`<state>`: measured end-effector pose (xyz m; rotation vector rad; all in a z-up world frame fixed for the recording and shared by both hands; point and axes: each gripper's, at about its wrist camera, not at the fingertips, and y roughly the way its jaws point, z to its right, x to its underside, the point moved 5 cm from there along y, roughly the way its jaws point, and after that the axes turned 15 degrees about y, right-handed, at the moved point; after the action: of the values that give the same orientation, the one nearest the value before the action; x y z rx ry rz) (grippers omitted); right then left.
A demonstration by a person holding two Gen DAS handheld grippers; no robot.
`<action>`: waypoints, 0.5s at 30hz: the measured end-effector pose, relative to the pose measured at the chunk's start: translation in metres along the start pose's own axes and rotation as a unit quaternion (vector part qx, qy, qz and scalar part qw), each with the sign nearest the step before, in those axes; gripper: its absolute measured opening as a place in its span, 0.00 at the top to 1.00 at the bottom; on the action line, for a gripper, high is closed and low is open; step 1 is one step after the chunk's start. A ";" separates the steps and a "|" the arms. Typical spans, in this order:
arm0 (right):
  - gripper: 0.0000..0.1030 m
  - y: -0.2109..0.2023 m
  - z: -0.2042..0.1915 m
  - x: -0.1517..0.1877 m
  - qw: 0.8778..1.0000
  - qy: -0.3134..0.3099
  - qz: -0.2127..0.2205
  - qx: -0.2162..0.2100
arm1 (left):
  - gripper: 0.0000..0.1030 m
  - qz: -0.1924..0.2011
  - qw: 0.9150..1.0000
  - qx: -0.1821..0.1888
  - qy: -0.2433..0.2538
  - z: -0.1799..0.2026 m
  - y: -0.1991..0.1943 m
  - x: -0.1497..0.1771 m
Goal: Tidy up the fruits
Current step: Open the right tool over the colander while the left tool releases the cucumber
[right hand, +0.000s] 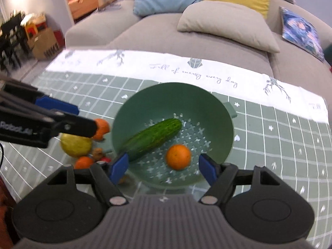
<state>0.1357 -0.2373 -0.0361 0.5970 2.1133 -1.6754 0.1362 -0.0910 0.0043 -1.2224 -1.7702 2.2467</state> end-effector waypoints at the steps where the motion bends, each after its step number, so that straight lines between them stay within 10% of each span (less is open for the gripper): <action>1: 0.31 -0.006 -0.001 0.005 1.000 0.008 0.004 -0.002 | 0.45 0.001 1.000 -0.002 0.005 0.000 -0.006 0.006; 15: 0.31 -0.016 -0.008 0.079 0.996 0.088 0.001 0.003 | 0.44 -0.086 0.996 -0.008 0.004 -0.005 -0.023 0.125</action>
<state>0.0608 -0.2256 -0.0642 0.7747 2.2264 -1.6841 0.0433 -0.0201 -0.0459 -1.0350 -1.8171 2.1342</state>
